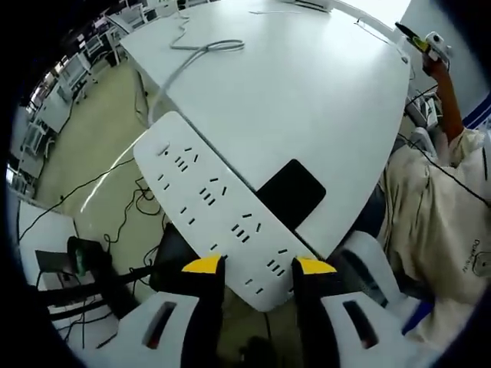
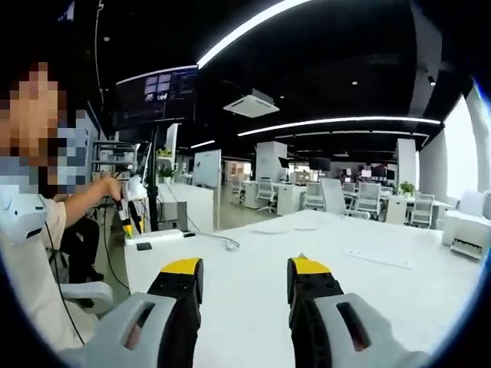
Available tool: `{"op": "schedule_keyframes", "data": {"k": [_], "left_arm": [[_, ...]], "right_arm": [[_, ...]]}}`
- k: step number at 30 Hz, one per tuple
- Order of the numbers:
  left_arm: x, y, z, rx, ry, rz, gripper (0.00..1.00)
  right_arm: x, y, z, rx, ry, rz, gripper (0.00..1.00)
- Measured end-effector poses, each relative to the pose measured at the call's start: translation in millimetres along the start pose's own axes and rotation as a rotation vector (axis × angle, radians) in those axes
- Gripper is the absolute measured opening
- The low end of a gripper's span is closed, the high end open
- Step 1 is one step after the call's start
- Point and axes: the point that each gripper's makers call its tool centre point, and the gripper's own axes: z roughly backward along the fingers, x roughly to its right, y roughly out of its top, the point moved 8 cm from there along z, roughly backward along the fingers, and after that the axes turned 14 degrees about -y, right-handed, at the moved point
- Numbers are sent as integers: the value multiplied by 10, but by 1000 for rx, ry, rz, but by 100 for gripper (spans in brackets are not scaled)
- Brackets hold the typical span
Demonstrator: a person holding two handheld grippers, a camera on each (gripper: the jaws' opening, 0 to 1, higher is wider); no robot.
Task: Pick up the power strip scattered on the table, fix it on the side mounting bracket of the table, and press the switch
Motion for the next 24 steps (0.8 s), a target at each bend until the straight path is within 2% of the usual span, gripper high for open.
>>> {"op": "schedule_keyframes", "data": {"k": [12,24], "left_arm": [[3,7,-10,-9,-3,-2,40],[5,39,-17,-46,-1,-2,40]], "right_arm": [[-138,219,-295,0,77,20,35],[-299,450,-570,-23,130,75,28]]}}
